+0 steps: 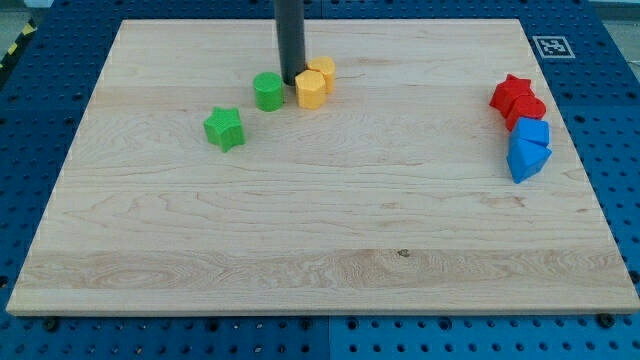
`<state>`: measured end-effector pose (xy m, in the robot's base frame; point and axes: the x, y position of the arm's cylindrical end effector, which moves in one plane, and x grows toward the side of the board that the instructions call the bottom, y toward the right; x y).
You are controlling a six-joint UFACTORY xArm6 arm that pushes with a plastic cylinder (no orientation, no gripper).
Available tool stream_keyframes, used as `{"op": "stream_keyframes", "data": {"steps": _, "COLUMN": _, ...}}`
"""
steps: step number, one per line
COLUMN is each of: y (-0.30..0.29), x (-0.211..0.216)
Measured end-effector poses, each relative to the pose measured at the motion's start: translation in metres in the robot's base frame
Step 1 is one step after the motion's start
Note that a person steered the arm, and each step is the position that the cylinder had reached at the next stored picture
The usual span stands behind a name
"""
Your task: Separate the green and yellow blocks
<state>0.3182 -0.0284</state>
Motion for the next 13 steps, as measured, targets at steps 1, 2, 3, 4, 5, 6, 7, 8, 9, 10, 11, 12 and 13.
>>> {"op": "stream_keyframes", "data": {"steps": 1, "y": 0.025, "x": 0.013}}
{"op": "stream_keyframes", "data": {"steps": 2, "y": 0.011, "x": 0.018}}
{"op": "stream_keyframes", "data": {"steps": 3, "y": -0.01, "x": 0.018}}
{"op": "stream_keyframes", "data": {"steps": 4, "y": -0.026, "x": 0.018}}
{"op": "stream_keyframes", "data": {"steps": 5, "y": -0.04, "x": 0.024}}
{"op": "stream_keyframes", "data": {"steps": 6, "y": -0.059, "x": 0.027}}
{"op": "stream_keyframes", "data": {"steps": 7, "y": -0.06, "x": 0.027}}
{"op": "stream_keyframes", "data": {"steps": 8, "y": -0.065, "x": 0.014}}
{"op": "stream_keyframes", "data": {"steps": 9, "y": -0.07, "x": 0.012}}
{"op": "stream_keyframes", "data": {"steps": 10, "y": -0.08, "x": 0.021}}
{"op": "stream_keyframes", "data": {"steps": 11, "y": -0.08, "x": 0.03}}
{"op": "stream_keyframes", "data": {"steps": 12, "y": -0.079, "x": 0.03}}
{"op": "stream_keyframes", "data": {"steps": 13, "y": -0.066, "x": 0.037}}
